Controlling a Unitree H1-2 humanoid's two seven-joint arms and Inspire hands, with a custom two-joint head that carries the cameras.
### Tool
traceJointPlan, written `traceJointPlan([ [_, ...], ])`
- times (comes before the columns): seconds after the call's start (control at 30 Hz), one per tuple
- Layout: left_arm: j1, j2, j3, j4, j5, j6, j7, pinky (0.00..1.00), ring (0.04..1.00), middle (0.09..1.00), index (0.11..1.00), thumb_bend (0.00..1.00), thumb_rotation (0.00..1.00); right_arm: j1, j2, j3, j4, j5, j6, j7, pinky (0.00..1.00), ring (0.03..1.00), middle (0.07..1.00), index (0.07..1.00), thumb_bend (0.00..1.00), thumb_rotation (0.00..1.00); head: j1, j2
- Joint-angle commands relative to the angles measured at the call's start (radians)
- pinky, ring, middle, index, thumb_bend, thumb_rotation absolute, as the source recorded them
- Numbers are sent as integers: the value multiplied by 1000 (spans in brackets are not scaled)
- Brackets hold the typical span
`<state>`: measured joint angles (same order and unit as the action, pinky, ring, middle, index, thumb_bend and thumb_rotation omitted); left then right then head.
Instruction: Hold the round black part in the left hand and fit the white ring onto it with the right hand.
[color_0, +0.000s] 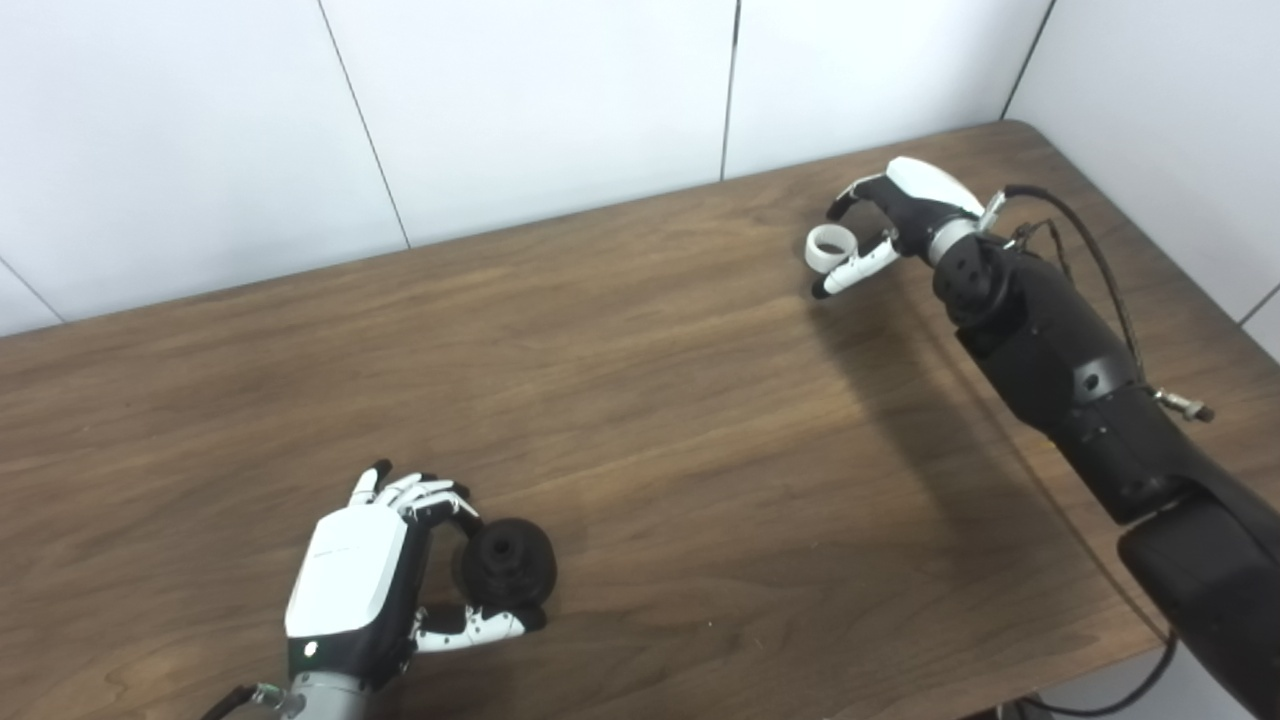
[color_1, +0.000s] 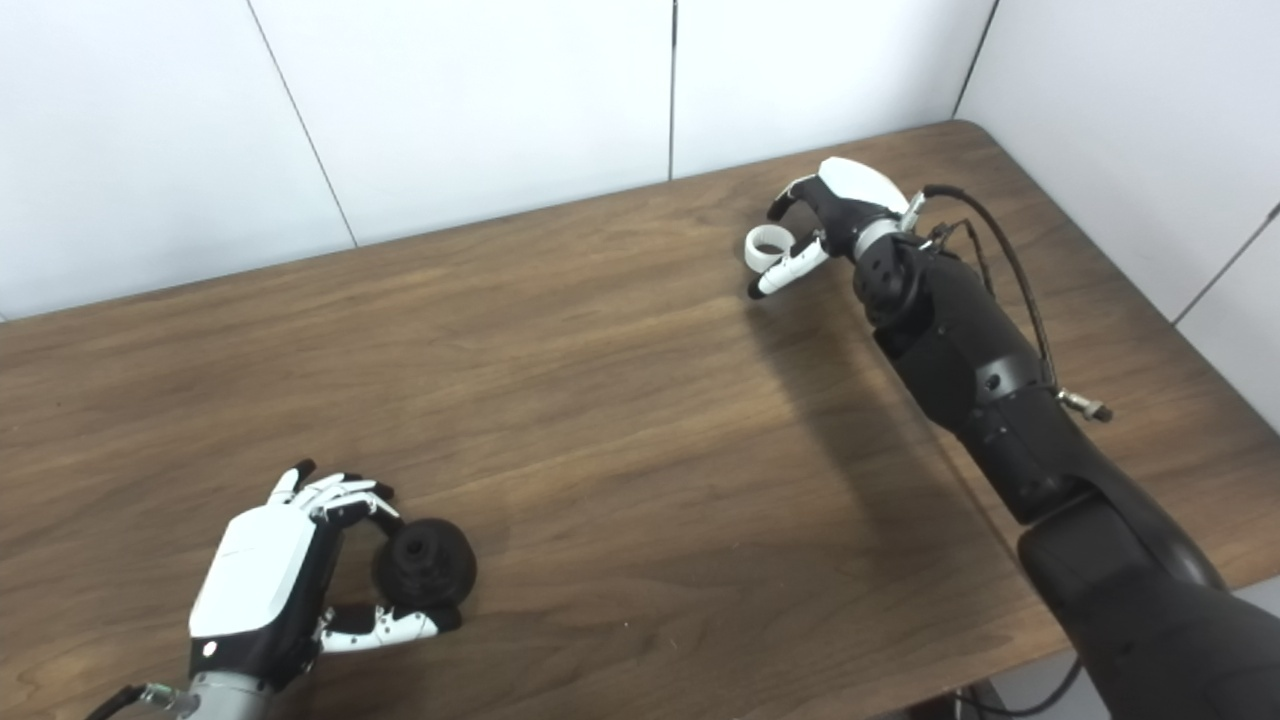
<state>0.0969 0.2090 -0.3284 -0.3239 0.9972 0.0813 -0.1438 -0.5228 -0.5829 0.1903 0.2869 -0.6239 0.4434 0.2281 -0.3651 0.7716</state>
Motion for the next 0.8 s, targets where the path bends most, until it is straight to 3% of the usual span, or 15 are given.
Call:
traceJointPlan([
  [0.0,20,15,-5,4,12,8,-24,987,844,750,482,524,52,-56,-21,-8,-17,-14,-12,-30,983,960,907,709,821,254,0,1],
  [0.77,17,11,-7,-6,10,18,-33,990,847,753,481,524,52,-49,-57,8,-8,-43,-53,-33,1000,947,881,622,779,243,3,7],
])
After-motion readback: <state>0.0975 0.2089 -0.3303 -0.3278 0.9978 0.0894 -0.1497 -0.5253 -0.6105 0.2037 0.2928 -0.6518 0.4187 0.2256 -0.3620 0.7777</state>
